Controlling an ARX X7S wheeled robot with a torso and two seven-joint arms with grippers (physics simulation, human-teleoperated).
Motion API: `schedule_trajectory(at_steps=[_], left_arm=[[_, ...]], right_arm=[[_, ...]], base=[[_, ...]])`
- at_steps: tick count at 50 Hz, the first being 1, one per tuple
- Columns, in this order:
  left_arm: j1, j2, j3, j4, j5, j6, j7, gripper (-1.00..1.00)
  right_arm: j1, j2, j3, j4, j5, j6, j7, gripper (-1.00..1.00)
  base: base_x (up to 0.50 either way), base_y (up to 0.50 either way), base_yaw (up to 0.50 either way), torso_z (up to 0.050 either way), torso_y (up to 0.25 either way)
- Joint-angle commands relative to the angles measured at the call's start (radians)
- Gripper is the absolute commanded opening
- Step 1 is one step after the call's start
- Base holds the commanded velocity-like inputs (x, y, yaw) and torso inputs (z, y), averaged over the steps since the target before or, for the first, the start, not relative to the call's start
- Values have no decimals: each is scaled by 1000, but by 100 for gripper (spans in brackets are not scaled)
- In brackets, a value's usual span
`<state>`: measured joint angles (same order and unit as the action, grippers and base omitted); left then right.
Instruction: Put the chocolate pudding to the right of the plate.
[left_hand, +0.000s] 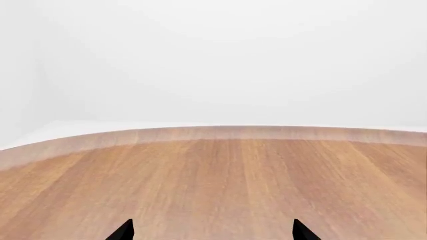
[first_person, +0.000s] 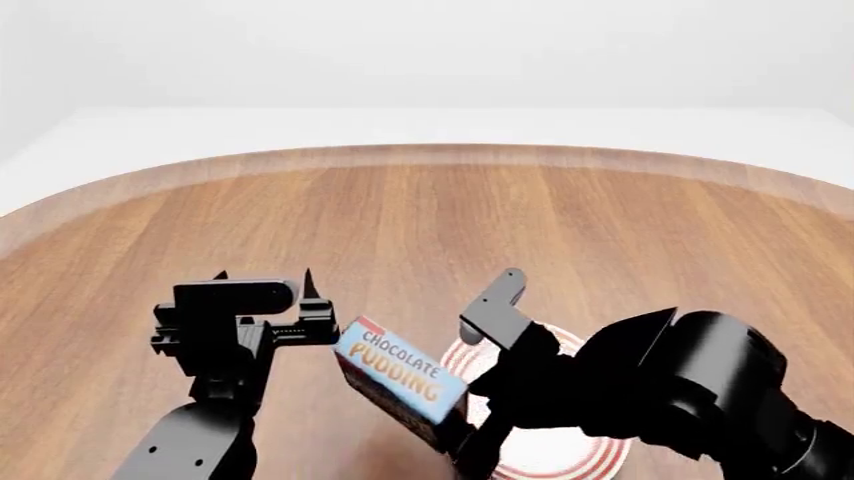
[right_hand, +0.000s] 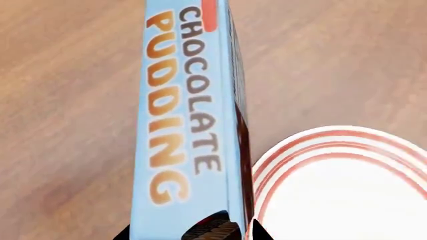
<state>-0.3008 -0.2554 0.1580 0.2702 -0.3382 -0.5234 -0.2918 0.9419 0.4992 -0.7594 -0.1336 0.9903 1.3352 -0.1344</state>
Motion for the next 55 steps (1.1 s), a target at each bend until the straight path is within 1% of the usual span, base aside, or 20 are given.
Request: schedule_trajectory(at_steps=[1, 9, 19, 24, 31, 37, 38, 42, 47, 55], left_arm=[[-2, -3, 3, 2, -5, 0, -4, 100], [1, -8, 1, 15, -9, -1, -8, 100], [1, -11, 2, 10, -13, 5, -9, 100], [3, -13, 2, 10, -15, 6, -9, 100], [3, -15, 1, 9, -19, 9, -11, 100], [4, -18, 2, 12, -22, 8, -13, 100], [4, -18, 3, 11, -21, 9, -12, 100], [4, -19, 4, 19, -25, 8, -13, 100], [7, -20, 4, 17, -27, 13, -14, 100], [8, -24, 4, 22, -31, 11, -17, 100]], right_arm=[[48, 19, 158, 93, 45, 49, 107, -100], [73, 28, 230, 238, 32, 56, 177, -100], [81, 51, 276, 259, 48, 55, 209, -100], [97, 60, 297, 308, 33, 40, 232, -100], [78, 116, 379, 286, 66, 59, 304, -100], [-1, 191, 511, 205, 157, 103, 402, -100], [-32, 211, 566, 190, 192, 110, 436, -100], [-105, 262, 642, 153, 246, 120, 481, -100], [-173, 303, 698, 139, 285, 112, 502, -100], [-240, 398, 732, 137, 286, 86, 465, -100]], base=[[0, 0, 0, 0, 0], [0, 0, 0, 0, 0], [0, 0, 0, 0, 0], [0, 0, 0, 0, 0], [0, 0, 0, 0, 0], [0, 0, 0, 0, 0], [0, 0, 0, 0, 0], [0, 0, 0, 0, 0], [0, 0, 0, 0, 0], [0, 0, 0, 0, 0]])
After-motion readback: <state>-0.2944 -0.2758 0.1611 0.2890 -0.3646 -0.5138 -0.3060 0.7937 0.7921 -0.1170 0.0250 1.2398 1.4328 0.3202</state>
